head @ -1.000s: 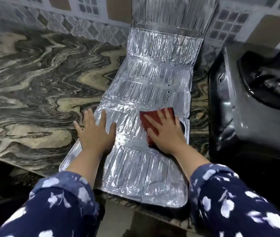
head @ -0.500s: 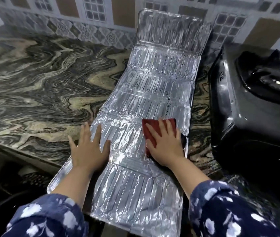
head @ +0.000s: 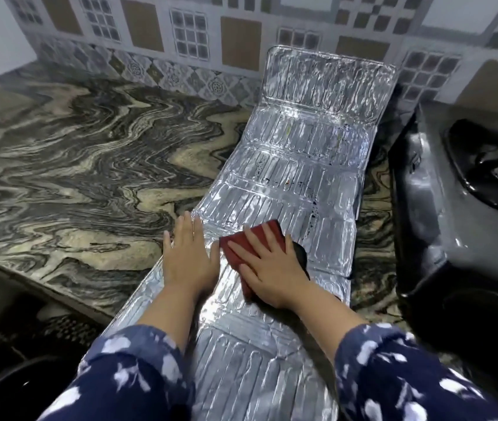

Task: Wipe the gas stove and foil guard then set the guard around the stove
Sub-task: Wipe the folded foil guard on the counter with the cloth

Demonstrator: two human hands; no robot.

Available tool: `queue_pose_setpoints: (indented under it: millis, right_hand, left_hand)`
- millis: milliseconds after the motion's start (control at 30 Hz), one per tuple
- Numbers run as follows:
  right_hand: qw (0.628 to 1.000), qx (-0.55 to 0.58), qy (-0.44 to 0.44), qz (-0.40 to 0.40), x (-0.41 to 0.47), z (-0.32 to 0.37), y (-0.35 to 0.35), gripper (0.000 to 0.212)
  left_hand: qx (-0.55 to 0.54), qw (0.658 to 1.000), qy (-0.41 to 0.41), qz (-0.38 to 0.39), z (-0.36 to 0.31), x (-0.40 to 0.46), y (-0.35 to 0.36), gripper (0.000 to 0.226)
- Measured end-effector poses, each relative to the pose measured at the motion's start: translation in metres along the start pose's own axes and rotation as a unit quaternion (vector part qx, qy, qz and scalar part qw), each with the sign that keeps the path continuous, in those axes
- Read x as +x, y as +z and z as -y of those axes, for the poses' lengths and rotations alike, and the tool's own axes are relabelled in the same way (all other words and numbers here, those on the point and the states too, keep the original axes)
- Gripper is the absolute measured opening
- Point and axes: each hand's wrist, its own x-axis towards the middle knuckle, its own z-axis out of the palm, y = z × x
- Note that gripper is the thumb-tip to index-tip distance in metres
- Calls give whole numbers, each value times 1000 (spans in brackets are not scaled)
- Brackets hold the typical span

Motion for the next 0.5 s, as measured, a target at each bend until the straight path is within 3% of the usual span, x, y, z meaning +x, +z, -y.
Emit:
queue_pose_setpoints:
  millis: [233, 500]
  right_hand:
    - [999, 10, -33, -25, 111, 5, -14, 48]
    - [996, -4, 87, -30, 98, -49, -19, 55]
  left_hand:
    - [5, 1000, -10, -29, 0, 3, 7, 65]
    - [5, 1000, -9, -12, 3, -3, 3, 62]
